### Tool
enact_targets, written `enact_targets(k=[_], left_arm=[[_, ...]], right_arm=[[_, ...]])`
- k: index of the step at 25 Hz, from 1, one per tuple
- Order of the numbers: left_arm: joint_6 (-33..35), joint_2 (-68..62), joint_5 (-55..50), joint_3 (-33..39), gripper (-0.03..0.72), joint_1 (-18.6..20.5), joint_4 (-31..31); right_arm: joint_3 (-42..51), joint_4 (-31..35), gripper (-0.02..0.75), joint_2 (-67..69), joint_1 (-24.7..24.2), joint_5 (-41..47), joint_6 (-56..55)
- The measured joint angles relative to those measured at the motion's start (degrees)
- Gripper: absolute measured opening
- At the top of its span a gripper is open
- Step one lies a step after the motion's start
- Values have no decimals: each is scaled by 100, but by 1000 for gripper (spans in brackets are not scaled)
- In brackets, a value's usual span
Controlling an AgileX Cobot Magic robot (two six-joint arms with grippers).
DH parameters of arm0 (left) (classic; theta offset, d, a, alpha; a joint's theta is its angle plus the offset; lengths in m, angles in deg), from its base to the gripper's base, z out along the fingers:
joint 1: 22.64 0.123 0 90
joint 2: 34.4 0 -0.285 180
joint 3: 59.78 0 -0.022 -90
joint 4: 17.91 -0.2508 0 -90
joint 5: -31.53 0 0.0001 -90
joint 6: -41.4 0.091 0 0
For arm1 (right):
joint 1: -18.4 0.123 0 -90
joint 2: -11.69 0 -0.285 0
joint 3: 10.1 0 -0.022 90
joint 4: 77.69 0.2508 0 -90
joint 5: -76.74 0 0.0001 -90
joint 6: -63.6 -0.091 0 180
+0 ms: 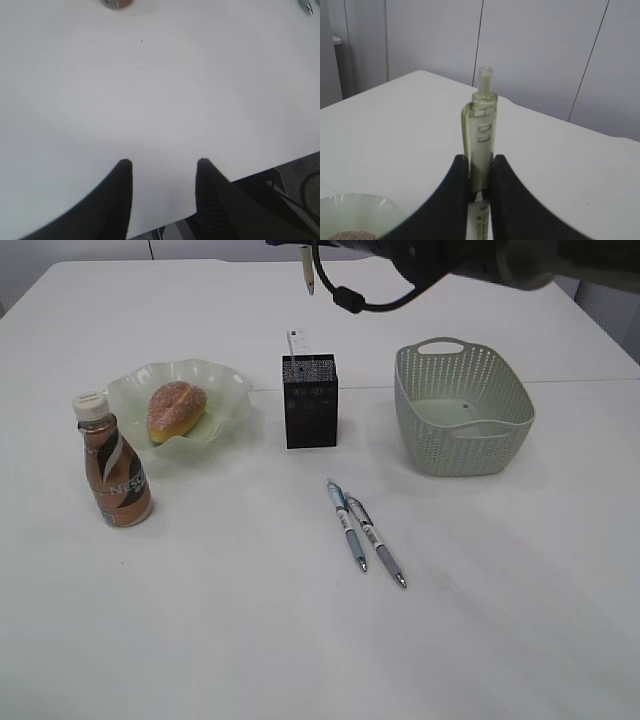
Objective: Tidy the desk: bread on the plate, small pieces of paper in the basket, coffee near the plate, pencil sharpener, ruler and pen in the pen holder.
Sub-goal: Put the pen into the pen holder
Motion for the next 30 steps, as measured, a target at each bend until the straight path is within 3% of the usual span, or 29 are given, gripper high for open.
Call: enact_targets(k=[5, 12, 30], left_arm=[[0, 0, 147, 0, 307, 0, -97], [0, 0, 193, 0, 307, 0, -124], [0, 0, 272, 0, 307, 0, -124]], right_arm=[[937, -8, 84, 0, -132, -1634, 0], [1574, -8, 84, 76, -205, -2749, 43], [1588, 366, 84, 951, -438, -2944, 141]])
